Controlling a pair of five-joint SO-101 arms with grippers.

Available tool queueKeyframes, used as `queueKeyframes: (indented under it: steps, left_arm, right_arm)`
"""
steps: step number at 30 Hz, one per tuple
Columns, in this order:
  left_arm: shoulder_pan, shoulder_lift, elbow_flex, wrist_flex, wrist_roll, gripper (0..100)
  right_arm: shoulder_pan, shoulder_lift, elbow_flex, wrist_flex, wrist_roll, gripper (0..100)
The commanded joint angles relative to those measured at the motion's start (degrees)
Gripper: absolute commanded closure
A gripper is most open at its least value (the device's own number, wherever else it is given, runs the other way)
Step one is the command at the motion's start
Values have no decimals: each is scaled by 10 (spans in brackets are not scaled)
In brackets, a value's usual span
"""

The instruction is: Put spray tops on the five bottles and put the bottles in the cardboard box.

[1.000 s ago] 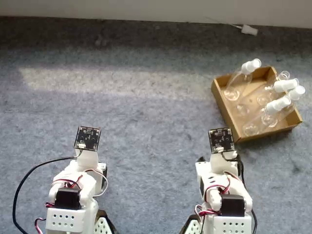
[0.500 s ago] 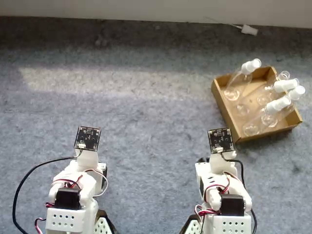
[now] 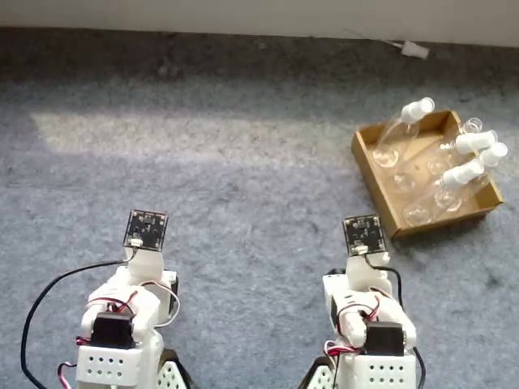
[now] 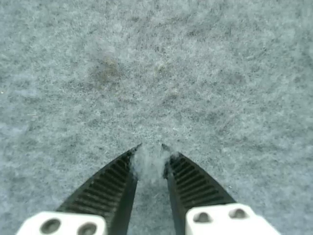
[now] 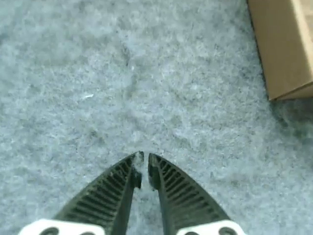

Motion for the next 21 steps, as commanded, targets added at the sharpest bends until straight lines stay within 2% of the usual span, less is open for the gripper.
queueKeyframes:
  steps: [1, 21]
  left_arm:
    - [7, -4, 11, 2, 3, 969]
    - [7, -4, 11, 2, 3, 969]
  right_arm:
    - [-2, -7, 54, -13, -2, 991]
    - [-1, -5, 58, 20, -11, 993]
